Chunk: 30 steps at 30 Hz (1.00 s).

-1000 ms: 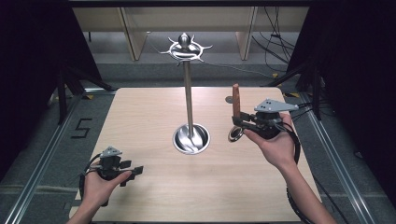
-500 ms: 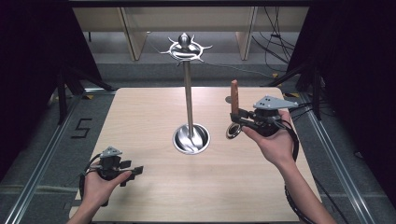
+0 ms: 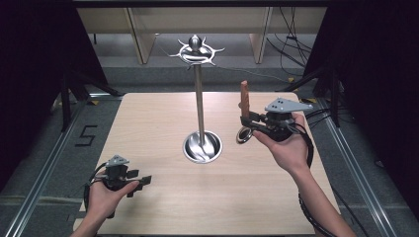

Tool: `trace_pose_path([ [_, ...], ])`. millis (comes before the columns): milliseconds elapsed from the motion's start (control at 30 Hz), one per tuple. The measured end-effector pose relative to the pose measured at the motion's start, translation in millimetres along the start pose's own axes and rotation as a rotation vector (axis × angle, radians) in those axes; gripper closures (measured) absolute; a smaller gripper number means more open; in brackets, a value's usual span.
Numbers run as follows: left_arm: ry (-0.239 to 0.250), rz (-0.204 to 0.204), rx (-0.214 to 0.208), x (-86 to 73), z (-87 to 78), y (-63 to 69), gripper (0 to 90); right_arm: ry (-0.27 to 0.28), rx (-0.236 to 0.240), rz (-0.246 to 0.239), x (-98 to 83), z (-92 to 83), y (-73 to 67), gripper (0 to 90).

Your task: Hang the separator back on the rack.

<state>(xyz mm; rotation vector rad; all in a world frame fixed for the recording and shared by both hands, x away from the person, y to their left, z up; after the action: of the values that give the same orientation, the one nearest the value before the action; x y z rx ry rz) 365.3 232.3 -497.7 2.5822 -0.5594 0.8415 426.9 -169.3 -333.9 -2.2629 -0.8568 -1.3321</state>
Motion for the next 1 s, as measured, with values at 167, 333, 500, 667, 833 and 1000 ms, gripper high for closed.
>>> trace_pose_path([
  [167, 0.001, 0.0, -0.001, 0.1, 0.2, 0.1, 36.8, 0.023, -0.01, -0.008, 3.7, 0.8, -1.1, 69.7],
  [333, -0.001, 0.001, 0.0, 0.0, 0.0, -0.1, 36.8, 0.017, -0.006, -0.028, 7.5, -0.2, -0.9, 69.7],
  [500, -0.001, -0.002, -0.001, 0.0, -0.2, -0.1, 36.8, 0.044, -0.016, -0.025, 11.4, 0.4, -1.6, 69.7],
  [667, 0.0, 0.0, -0.004, -0.1, 0.2, -0.2, 36.8, 0.038, -0.006, -0.021, 13.8, 1.8, -2.9, 69.7],
  [833, -0.001, -0.001, -0.003, -0.1, 0.3, -0.1, 36.8, 0.037, -0.003, -0.016, 15.9, 2.2, -3.0, 69.7],
  [1000, 0.016, -0.021, 0.001, 0.6, 2.1, 0.8, 36.8, 0.043, -0.007, -0.036, 18.4, 1.8, -1.6, 69.7],
])
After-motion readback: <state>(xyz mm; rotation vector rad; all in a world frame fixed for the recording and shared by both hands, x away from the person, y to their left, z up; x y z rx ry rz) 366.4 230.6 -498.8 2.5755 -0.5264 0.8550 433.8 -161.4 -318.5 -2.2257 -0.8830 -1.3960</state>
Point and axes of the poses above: each handheld gripper's, and its own axes: z roughly forward along the jaws, x roughly out of its top, y roughly to its right, the point moved 4 cm from there along z, roughly forward along the jaws, and after that the axes turned 5 degrees about -y, right-handed, at the moved point
